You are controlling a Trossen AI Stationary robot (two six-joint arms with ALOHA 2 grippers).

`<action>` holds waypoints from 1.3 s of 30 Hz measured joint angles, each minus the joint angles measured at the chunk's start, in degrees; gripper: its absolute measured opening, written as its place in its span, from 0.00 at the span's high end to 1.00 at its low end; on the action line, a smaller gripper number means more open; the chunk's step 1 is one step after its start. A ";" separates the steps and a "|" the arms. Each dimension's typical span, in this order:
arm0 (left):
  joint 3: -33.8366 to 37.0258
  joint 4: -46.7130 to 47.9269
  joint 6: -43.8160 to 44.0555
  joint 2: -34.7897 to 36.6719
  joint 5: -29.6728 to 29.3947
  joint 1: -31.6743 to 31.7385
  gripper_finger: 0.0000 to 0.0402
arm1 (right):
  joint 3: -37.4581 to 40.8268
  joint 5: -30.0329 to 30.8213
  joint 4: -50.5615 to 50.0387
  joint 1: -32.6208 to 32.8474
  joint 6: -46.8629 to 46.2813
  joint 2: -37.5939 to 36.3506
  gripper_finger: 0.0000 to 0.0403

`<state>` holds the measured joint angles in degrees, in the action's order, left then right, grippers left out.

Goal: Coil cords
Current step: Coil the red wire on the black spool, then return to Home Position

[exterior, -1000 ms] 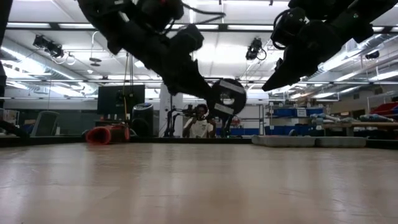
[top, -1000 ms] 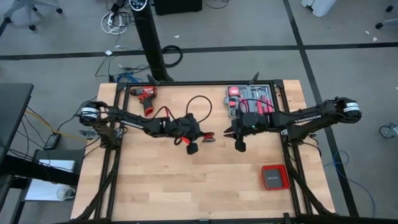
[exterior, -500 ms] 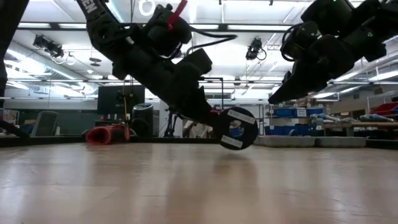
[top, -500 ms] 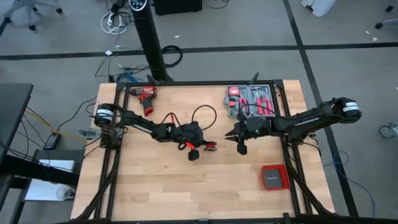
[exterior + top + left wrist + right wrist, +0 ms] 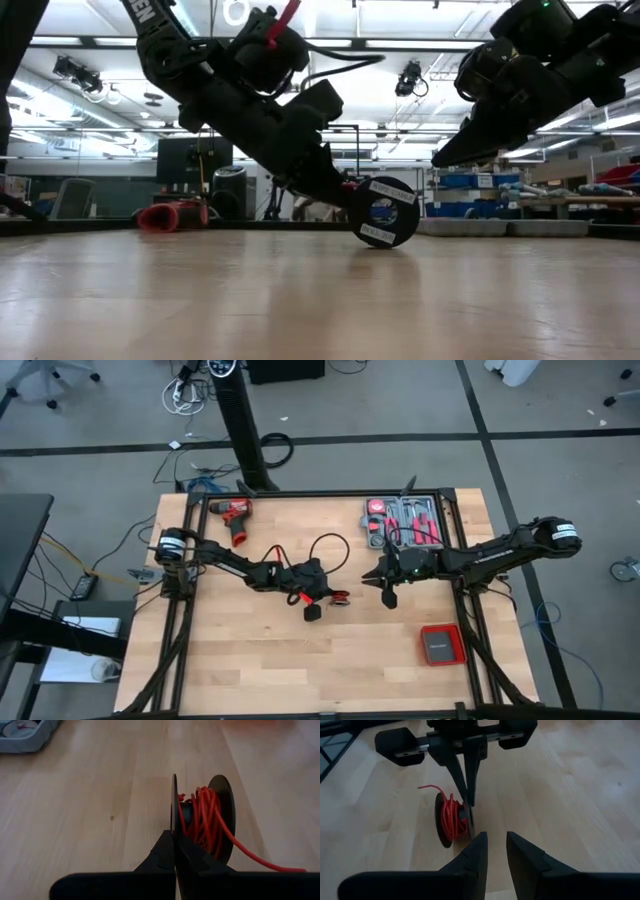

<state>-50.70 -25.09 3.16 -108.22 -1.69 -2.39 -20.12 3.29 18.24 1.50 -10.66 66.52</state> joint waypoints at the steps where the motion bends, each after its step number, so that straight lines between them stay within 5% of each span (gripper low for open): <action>1: 0.00 0.18 0.06 0.01 0.00 0.00 1.00 | 0.00 0.02 0.04 0.00 0.15 0.00 0.82; 12: -0.07 1.72 3.48 0.13 -0.66 0.00 0.98 | 0.00 0.07 -0.22 0.00 0.20 0.00 0.82; 23: 0.00 3.32 1.81 0.07 0.97 -0.02 0.81 | 0.00 0.09 -0.18 0.00 0.29 0.00 0.82; 39: 0.00 8.06 -1.26 0.92 1.16 0.02 0.80 | 0.00 -0.07 -1.31 0.00 1.73 -0.31 0.82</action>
<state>-50.70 -17.02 1.90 -107.31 -0.54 -2.37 -20.12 3.22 16.94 1.50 -8.93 66.21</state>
